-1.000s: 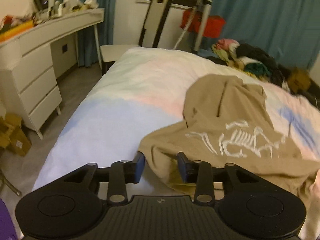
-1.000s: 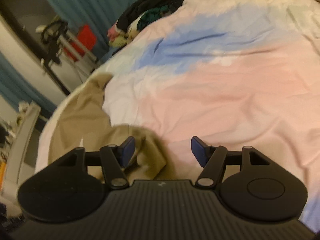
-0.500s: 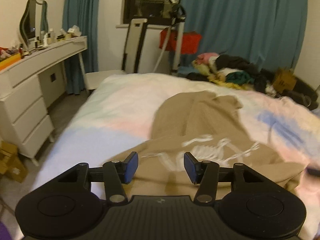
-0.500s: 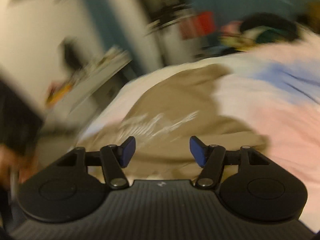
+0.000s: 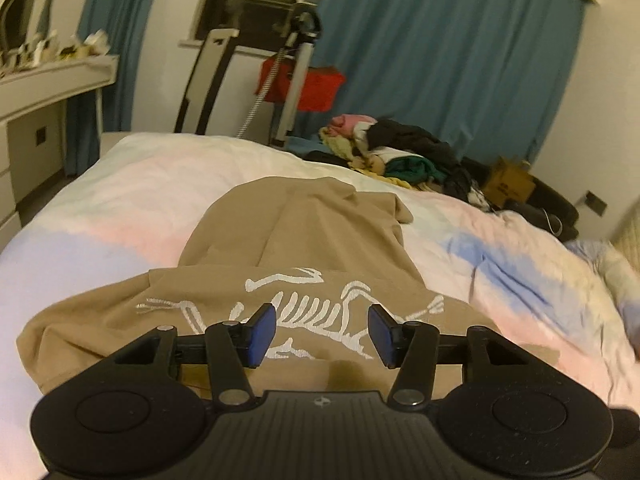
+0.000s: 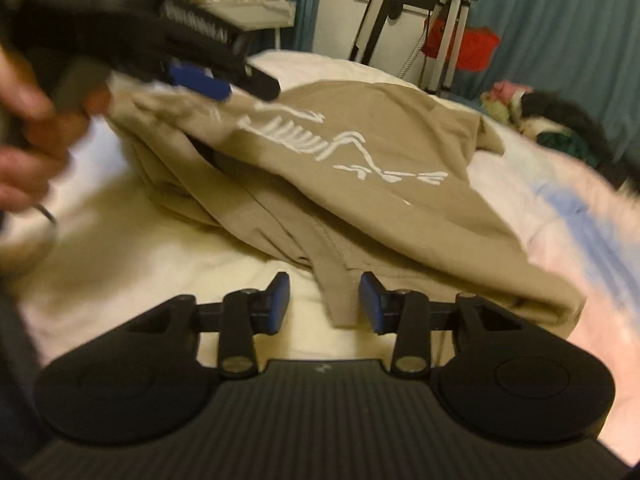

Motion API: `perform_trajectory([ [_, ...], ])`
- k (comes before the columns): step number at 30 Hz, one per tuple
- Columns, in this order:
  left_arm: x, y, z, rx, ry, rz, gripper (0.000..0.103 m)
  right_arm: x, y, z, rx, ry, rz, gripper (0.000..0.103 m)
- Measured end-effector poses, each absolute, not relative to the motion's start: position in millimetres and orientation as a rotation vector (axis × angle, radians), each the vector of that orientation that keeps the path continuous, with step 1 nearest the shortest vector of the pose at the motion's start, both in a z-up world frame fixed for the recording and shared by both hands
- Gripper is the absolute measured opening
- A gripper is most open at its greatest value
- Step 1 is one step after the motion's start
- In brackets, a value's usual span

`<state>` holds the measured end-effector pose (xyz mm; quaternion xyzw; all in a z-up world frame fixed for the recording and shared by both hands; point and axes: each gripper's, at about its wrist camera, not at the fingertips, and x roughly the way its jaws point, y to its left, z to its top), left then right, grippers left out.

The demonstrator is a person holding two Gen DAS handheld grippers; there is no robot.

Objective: Fold clothes

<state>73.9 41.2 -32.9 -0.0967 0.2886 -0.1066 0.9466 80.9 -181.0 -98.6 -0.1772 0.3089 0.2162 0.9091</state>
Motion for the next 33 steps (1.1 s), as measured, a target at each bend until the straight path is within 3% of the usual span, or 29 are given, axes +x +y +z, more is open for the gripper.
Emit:
perform_trajectory([
  [4, 72, 34, -33, -0.132, 0.56, -0.288, 0.053, 85, -160, -118, -0.545, 0.622, 0.383, 0.041],
  [6, 69, 29, -32, -0.08, 0.553, -0.325, 0.051, 89, -159, -119, -0.531, 0.646, 0.376, 0.027],
  [7, 67, 26, -31, -0.051, 0.544, -0.336, 0.048, 92, -159, -119, -0.524, 0.659, 0.372, 0.015],
  [13, 47, 12, -24, 0.089, 0.477, -0.399, 0.047, 92, -205, -70, -0.201, 0.591, 0.373, 0.004],
  [21, 13, -36, -51, 0.36, 0.458, -0.503, 0.049, 87, -266, -35, 0.136, 0.512, 0.396, 0.003],
  [25, 21, -45, -73, 0.445, 0.539, -0.42, 0.048, 89, -267, -44, 0.137, 0.542, 0.402, 0.006],
  [33, 67, -8, -85, 0.317, 0.666, -0.144, 0.044, 88, -234, -57, 0.075, 0.606, 0.48, 0.007],
])
